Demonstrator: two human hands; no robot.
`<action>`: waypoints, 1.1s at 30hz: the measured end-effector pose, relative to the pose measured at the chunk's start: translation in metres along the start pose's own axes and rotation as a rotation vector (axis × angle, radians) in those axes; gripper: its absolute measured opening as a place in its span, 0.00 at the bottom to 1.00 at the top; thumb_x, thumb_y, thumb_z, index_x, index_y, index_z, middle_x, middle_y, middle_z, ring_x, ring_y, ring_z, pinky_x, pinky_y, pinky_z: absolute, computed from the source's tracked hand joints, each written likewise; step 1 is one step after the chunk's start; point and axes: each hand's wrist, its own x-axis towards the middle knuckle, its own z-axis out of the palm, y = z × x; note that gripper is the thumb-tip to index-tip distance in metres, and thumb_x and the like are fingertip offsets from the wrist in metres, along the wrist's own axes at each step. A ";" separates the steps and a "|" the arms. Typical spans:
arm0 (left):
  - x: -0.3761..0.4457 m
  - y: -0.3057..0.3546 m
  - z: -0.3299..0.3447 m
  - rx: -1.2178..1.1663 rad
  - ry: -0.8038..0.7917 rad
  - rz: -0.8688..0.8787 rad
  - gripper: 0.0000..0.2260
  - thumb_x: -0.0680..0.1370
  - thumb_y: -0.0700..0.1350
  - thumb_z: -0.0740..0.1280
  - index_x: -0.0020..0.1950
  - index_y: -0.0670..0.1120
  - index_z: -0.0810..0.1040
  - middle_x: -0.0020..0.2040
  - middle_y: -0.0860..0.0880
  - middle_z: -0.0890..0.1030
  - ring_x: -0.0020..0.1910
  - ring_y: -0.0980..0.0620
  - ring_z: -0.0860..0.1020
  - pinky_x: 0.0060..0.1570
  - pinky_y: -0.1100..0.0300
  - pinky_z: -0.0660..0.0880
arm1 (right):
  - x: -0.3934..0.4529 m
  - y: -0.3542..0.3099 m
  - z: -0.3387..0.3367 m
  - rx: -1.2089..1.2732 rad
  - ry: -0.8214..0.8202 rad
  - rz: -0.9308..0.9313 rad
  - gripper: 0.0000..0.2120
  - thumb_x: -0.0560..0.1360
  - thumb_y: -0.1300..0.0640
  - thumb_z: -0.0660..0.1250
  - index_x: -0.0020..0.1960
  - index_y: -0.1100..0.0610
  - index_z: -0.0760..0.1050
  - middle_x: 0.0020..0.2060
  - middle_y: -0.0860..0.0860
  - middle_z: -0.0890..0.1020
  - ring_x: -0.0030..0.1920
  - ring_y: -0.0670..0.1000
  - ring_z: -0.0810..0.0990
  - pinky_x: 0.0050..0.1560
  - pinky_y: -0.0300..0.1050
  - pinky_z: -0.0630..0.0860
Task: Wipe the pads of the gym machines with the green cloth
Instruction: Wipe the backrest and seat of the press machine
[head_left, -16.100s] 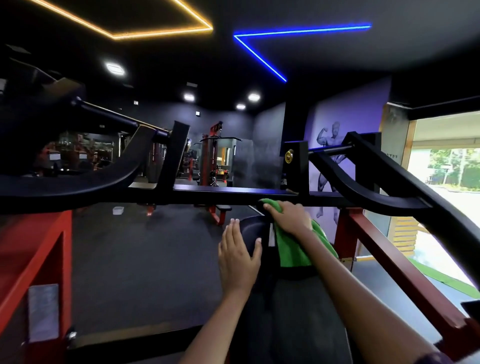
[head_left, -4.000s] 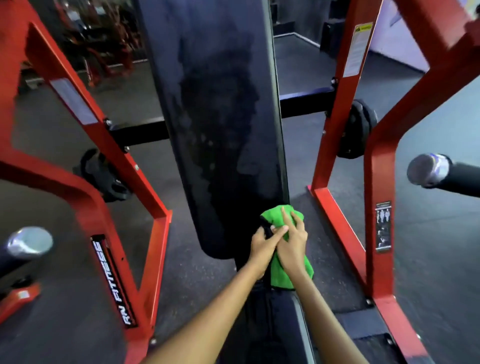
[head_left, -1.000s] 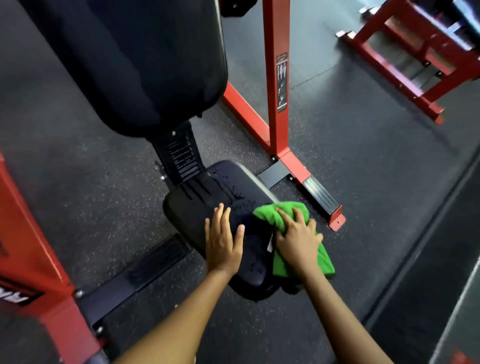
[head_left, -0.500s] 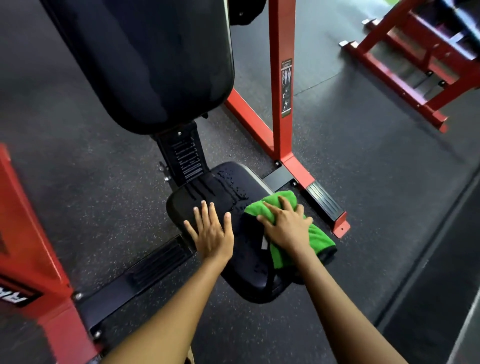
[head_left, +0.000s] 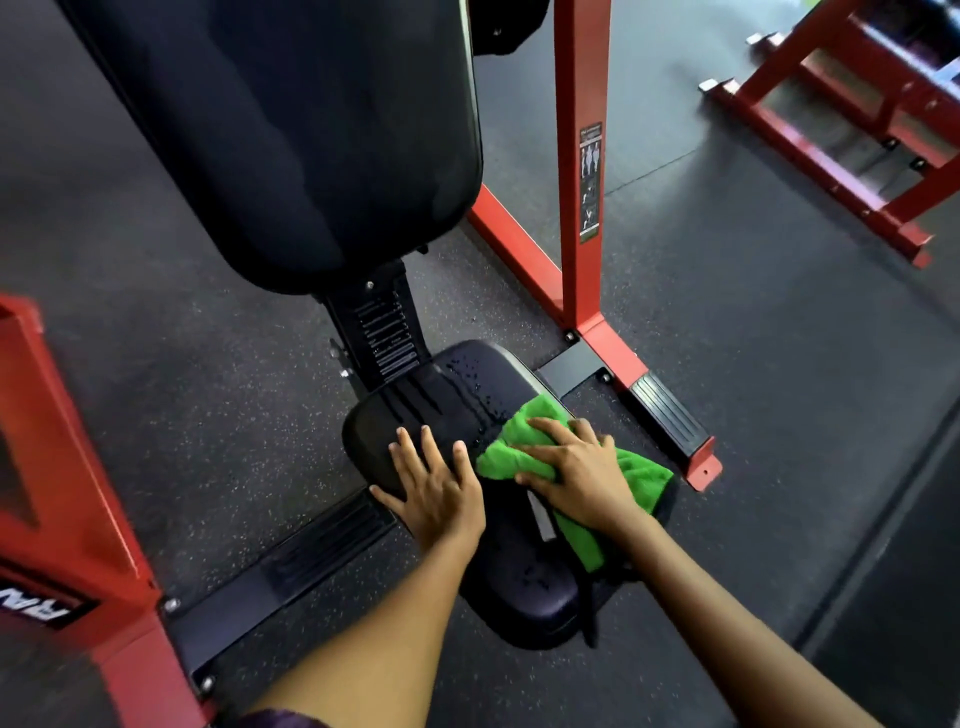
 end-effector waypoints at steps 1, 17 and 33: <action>0.000 0.000 0.001 0.013 0.002 -0.005 0.26 0.81 0.58 0.49 0.78 0.50 0.53 0.79 0.49 0.46 0.77 0.51 0.45 0.70 0.38 0.40 | -0.003 0.010 -0.001 0.012 0.014 -0.011 0.20 0.75 0.37 0.61 0.66 0.39 0.72 0.71 0.41 0.64 0.67 0.54 0.62 0.57 0.50 0.64; 0.002 0.003 0.001 0.111 0.002 0.001 0.23 0.83 0.51 0.50 0.77 0.53 0.51 0.78 0.51 0.46 0.77 0.50 0.41 0.71 0.42 0.39 | 0.056 0.016 -0.012 0.144 0.020 0.144 0.20 0.76 0.43 0.64 0.67 0.44 0.72 0.70 0.47 0.66 0.65 0.58 0.63 0.59 0.56 0.68; 0.000 -0.003 0.009 0.067 0.045 0.018 0.33 0.73 0.59 0.35 0.77 0.54 0.54 0.78 0.51 0.49 0.77 0.50 0.42 0.71 0.43 0.38 | 0.094 -0.015 -0.001 0.076 0.031 0.024 0.21 0.76 0.44 0.63 0.68 0.42 0.69 0.71 0.48 0.64 0.66 0.58 0.62 0.61 0.56 0.65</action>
